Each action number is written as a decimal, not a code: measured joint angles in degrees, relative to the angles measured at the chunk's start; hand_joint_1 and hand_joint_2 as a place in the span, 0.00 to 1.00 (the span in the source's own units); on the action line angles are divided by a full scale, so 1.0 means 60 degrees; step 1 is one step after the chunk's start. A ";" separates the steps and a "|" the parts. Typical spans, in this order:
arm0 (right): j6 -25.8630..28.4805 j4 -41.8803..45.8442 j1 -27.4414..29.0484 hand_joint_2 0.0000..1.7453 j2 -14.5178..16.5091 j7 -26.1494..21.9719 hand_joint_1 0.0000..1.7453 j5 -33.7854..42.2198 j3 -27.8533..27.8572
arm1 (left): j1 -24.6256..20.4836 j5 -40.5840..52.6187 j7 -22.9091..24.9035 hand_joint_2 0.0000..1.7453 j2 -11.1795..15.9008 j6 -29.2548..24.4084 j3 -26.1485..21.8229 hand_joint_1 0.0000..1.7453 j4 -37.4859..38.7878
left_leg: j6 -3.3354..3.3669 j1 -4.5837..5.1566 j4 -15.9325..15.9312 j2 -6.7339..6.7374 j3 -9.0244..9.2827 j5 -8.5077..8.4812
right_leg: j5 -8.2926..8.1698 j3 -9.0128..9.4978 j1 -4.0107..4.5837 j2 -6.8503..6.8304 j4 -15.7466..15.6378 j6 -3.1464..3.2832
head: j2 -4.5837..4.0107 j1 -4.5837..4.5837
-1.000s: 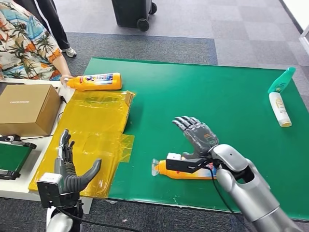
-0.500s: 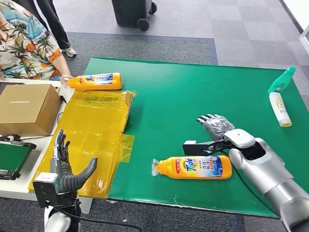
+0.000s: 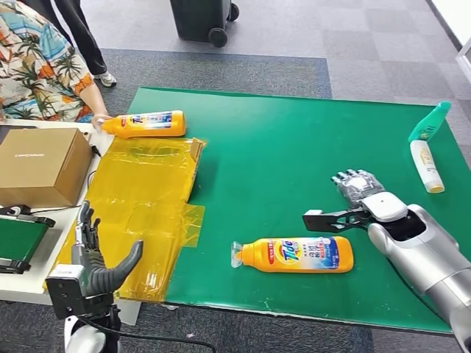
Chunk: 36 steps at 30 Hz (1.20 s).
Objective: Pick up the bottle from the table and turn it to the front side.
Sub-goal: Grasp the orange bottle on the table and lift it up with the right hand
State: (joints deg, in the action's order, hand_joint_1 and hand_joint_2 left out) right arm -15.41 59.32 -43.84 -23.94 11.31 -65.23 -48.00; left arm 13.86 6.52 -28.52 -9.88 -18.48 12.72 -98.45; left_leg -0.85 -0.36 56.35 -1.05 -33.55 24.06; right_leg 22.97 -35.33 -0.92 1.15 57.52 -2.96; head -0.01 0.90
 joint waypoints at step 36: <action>-0.3344 0.4821 -0.3486 1.00 -0.5221 -0.0727 0.00 0.7584 -0.3387 | -0.0034 -0.0800 -0.0724 1.00 -0.0158 0.0152 -0.0525 0.00 0.0286 | 0.0019 0.0032 0.0003 -0.0005 -0.0020 -0.0002 | -0.0006 -0.0023 -0.0032 -0.0009 -0.0003 -0.0014 | -0.0001 -0.0002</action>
State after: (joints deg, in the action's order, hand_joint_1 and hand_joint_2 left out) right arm -35.47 88.24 -64.76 -55.26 6.95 -19.72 -68.32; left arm 13.65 1.72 -32.87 -10.83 -17.57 9.57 -96.74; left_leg -0.74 -0.17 56.37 -1.08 -33.68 24.05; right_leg 22.93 -35.47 -1.11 1.09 57.50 -3.05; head -0.02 0.89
